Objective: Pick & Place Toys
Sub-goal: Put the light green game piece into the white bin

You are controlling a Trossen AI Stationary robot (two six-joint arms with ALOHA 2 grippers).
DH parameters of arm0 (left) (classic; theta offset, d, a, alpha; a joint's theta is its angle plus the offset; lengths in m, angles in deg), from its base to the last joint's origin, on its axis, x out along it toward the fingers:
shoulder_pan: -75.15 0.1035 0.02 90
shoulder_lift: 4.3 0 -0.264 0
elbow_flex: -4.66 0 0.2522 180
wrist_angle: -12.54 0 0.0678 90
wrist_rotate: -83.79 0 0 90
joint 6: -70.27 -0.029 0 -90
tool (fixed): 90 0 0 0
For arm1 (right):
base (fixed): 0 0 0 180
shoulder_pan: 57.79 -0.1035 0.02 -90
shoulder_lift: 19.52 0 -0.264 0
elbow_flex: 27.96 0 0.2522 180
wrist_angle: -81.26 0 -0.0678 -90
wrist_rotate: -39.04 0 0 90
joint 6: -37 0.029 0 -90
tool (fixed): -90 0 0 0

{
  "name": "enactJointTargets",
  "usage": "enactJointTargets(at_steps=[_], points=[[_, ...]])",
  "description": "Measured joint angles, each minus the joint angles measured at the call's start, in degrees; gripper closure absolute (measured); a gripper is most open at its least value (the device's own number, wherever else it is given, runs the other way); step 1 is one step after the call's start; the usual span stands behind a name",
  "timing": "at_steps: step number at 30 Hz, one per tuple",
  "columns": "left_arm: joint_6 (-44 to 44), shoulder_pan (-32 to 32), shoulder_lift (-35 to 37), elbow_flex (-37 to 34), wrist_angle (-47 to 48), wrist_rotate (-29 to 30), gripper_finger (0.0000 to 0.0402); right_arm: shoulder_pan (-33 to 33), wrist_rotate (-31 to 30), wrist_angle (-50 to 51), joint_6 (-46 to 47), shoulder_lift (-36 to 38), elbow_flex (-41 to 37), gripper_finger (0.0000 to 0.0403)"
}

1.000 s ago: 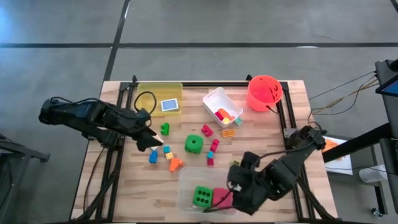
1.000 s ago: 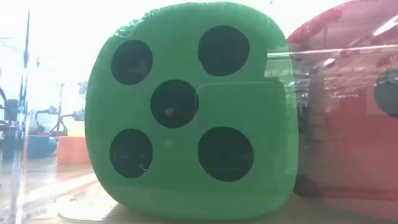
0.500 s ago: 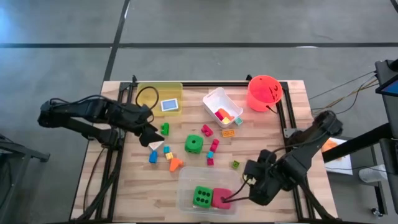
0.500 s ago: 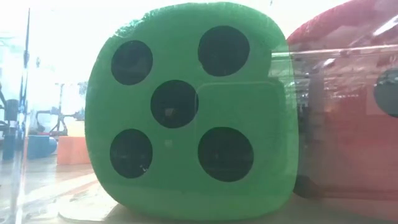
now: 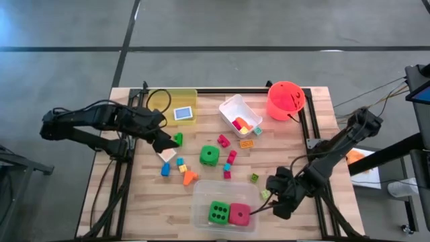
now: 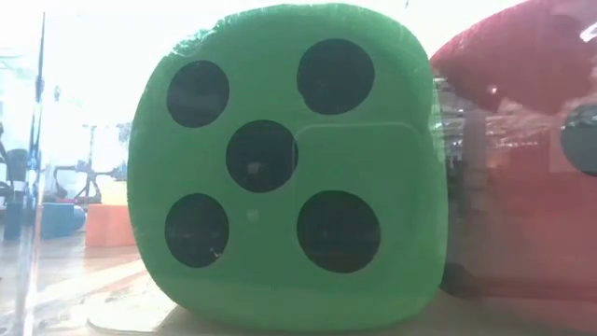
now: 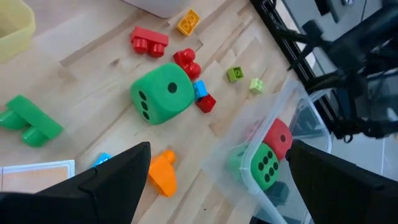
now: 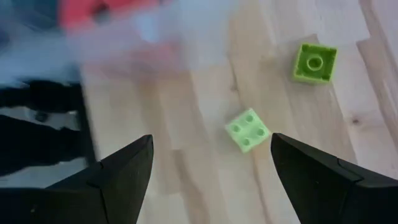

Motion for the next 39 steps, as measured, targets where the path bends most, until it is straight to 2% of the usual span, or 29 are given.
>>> enactJointTargets(at_steps=[5,12,19,26,39], points=[[1.73,1.49,0.0,0.02,-0.25,0.01,0.0033,0.0,-0.07,-6.26,-2.61,0.15,-7.83,0.0086],[0.83,5.23,-0.11,0.02,-0.17,0.01,0.0033,0.04,-2.0,-10.17,-10.2,0.13,-12.7,0.0086],[-0.39,7.87,-0.11,0.02,-0.18,0.01,0.0033,0.04,-1.73,-12.14,-13.8,-0.29,-14.95,0.0086],[-0.37,10.26,-0.11,0.02,-1.24,0.03,0.0033,0.04,-2.41,-22.13,-14.45,-0.46,-19.14,0.0086],[-1.87,10.55,-0.43,0.02,-4.98,0.07,0.0032,0.35,-4.18,-25.87,-19.13,-0.62,-22.09,0.0086]])
